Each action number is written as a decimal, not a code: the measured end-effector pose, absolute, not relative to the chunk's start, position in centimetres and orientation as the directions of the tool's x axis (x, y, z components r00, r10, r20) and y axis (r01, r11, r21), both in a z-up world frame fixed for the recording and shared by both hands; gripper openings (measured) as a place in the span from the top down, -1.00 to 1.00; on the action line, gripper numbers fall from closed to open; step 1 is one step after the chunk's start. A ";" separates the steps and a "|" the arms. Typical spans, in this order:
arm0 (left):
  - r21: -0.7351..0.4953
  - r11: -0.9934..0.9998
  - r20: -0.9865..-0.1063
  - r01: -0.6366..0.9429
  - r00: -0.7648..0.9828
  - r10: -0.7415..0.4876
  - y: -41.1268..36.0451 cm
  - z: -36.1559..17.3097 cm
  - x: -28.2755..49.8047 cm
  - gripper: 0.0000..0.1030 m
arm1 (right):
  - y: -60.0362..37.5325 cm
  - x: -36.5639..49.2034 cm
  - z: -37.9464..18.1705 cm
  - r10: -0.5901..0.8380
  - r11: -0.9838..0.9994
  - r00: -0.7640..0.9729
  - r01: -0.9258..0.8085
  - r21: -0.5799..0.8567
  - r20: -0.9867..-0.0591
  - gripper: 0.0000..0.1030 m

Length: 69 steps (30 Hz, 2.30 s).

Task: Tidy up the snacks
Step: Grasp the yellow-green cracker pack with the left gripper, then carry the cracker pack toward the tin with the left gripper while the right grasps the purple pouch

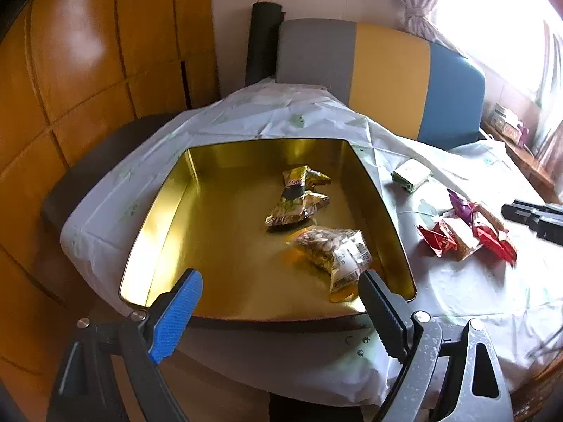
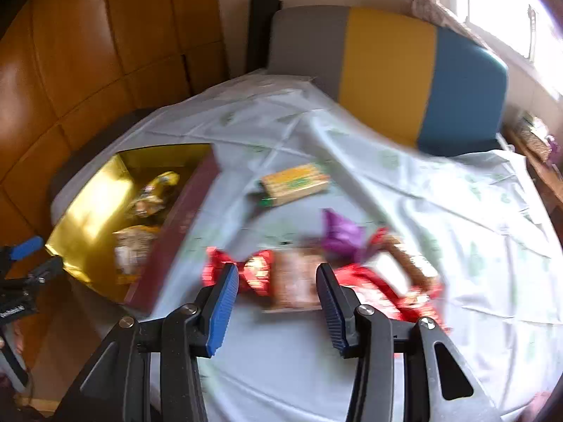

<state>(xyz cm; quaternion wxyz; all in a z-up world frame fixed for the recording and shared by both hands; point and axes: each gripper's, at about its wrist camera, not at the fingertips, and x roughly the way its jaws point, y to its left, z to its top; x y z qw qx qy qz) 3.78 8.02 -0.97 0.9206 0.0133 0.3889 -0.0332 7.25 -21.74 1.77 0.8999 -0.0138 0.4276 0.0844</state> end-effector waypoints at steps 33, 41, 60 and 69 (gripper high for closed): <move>0.084 0.805 -0.857 0.587 0.455 -0.242 -13.4 -1.8 21.9 -0.46 | -38.8 8.4 -0.4 0.109 0.959 0.620 0.140 0.246 -0.777 0.09; 0.110 0.788 -0.897 0.605 0.402 -0.184 -16.4 -5.7 27.0 -0.54 | -39.0 8.5 -0.3 0.136 0.954 0.622 0.129 0.272 -0.771 0.09; -0.052 0.846 -0.862 0.530 0.404 -0.306 -14.6 -4.3 23.2 0.02 | -37.2 9.0 -1.5 0.130 0.975 0.576 0.073 0.208 -0.807 0.09; -0.129 0.872 -0.779 0.473 0.496 -0.384 -8.8 -0.4 15.9 0.02 | -33.5 10.2 -3.2 0.257 0.961 0.484 -0.036 0.274 -0.836 0.09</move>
